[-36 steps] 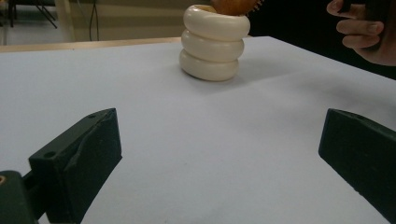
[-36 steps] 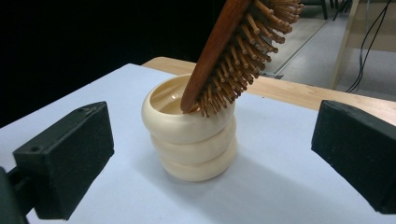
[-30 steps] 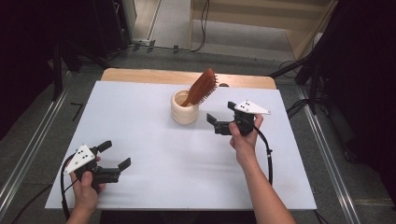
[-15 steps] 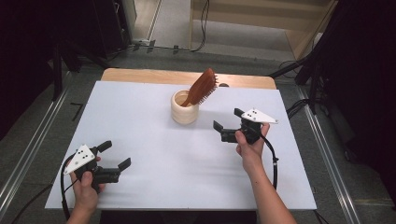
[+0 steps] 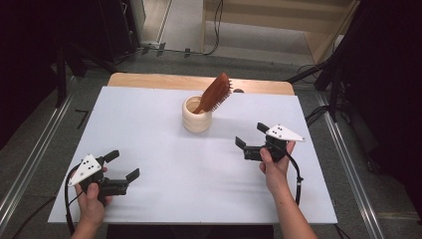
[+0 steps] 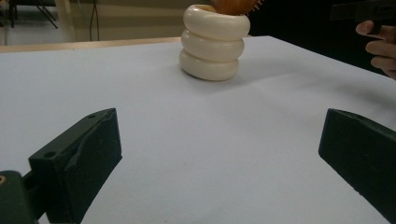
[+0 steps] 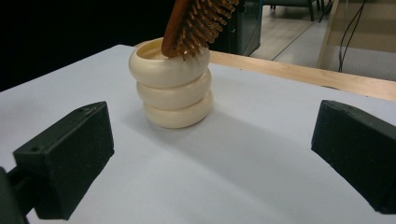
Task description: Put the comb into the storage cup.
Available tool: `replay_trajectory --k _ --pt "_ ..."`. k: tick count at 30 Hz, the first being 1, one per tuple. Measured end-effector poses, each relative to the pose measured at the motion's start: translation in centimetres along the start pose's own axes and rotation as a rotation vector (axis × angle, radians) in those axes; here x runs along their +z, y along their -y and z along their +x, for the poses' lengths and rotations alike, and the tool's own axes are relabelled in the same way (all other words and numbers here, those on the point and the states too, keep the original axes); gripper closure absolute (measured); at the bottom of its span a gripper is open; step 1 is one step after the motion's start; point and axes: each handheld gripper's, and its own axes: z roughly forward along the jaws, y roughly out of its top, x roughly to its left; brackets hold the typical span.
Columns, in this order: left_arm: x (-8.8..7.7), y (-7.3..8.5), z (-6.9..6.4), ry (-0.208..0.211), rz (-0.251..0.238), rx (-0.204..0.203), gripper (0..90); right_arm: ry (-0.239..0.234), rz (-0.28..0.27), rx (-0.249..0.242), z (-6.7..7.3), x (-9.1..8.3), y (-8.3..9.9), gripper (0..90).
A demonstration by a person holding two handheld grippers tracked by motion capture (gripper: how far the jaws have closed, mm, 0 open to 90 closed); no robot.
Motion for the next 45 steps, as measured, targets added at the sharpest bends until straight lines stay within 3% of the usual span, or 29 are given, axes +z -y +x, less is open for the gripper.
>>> replay_trajectory --k 28,45 --pt "0.0 0.0 0.0 -0.003 -0.001 0.002 0.0 0.044 -0.006 0.002 -1.8 -4.4 2.9 0.0" --pt "0.0 0.0 0.0 -0.005 -0.002 0.000 0.0 0.102 -0.001 0.014 -3.3 -6.9 4.5 0.0"
